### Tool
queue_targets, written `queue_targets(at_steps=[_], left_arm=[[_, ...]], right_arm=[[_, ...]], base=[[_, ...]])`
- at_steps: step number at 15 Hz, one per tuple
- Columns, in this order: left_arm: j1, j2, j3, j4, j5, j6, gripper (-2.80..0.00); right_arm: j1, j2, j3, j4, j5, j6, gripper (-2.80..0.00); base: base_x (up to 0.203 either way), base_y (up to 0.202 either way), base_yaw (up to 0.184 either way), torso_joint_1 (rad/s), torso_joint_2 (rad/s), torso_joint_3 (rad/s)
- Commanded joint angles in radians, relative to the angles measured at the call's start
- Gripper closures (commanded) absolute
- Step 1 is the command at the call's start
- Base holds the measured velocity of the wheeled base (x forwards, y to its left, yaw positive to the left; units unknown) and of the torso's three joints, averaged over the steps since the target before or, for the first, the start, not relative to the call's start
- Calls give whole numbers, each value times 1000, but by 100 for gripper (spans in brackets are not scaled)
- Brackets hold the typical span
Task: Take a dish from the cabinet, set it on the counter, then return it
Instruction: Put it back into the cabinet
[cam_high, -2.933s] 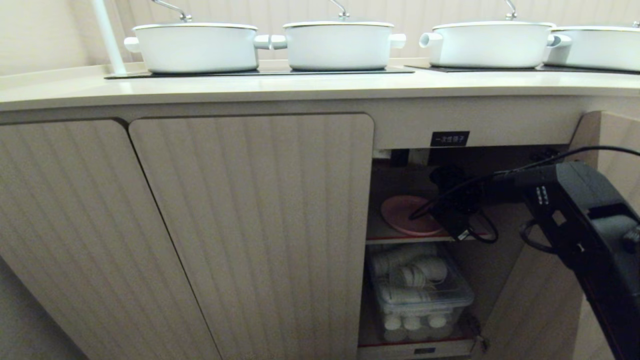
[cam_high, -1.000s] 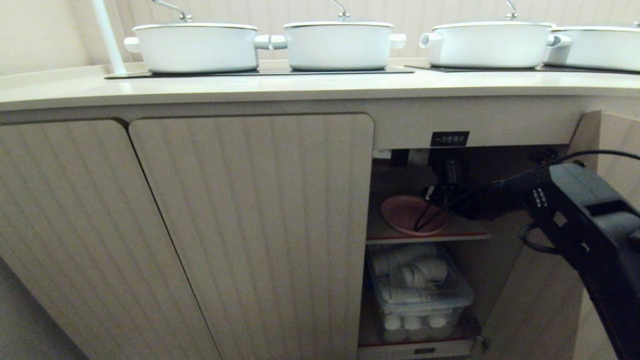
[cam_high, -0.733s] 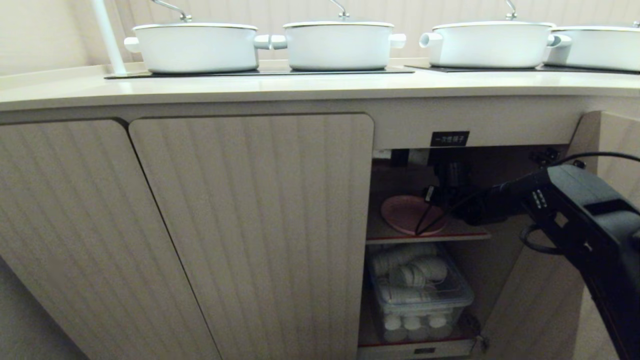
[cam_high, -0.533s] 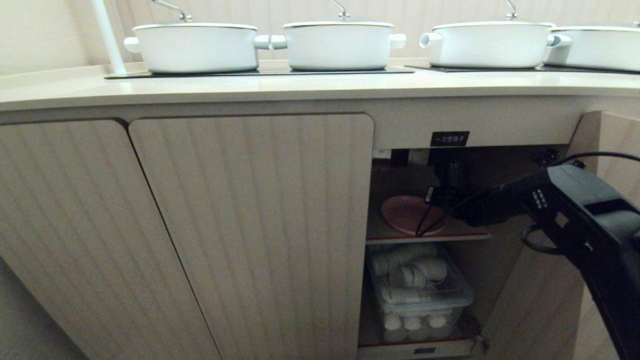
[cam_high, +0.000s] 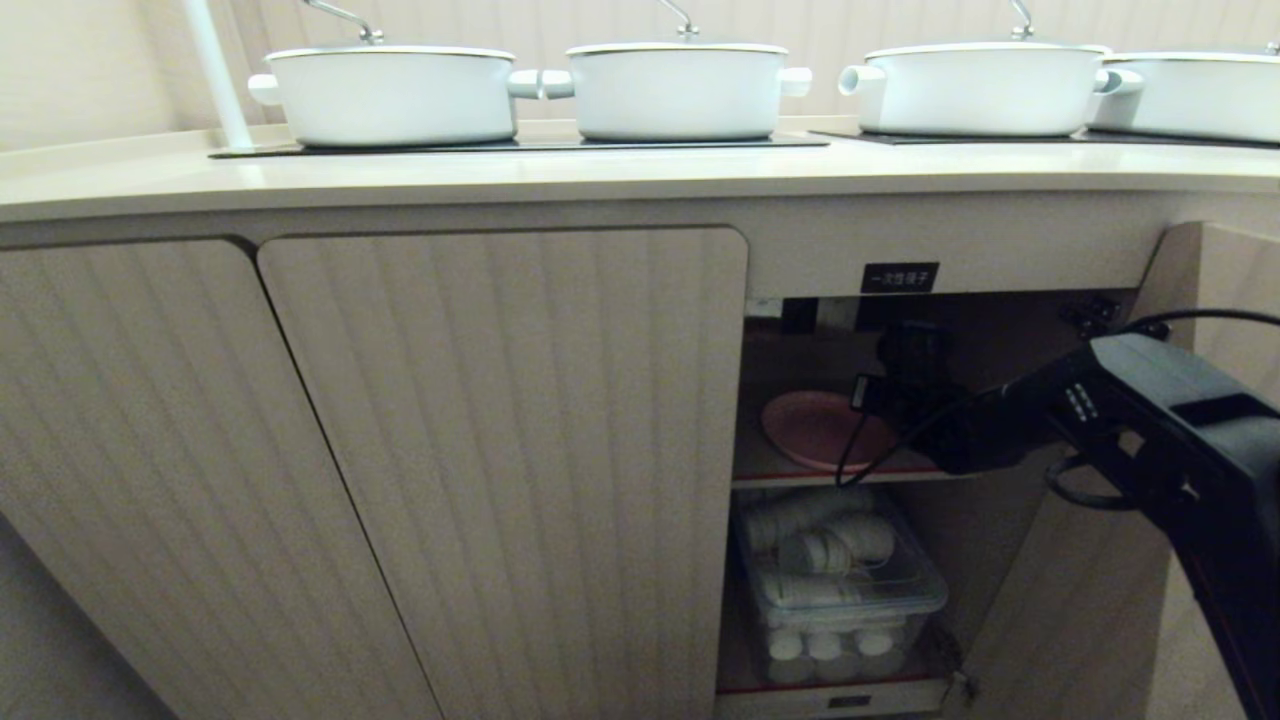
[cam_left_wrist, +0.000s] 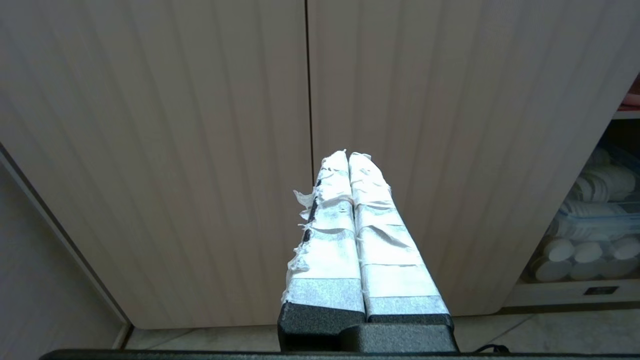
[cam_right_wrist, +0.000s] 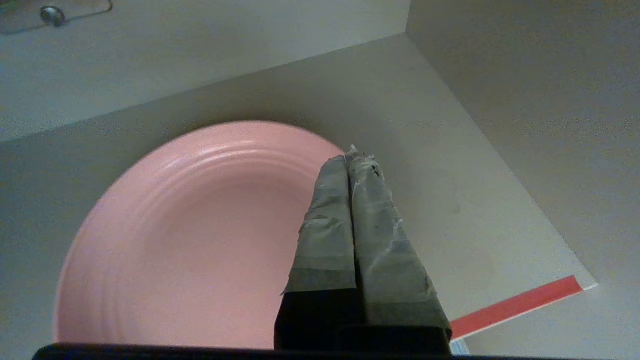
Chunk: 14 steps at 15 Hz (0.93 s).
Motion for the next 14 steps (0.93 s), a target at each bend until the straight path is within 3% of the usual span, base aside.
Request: queue_targets(at_steps=[1,14], left_arm=[[0,0,0,0,0,0,0],[-1,0,0,0,0,-1,0]], right_arm=[[0,-18,47,-38,-2,-6,0],[19,-106,275,-221,-2,-75,0]], base=[[0,0,0,0,0,0],[0,0,0,0,0,0]])
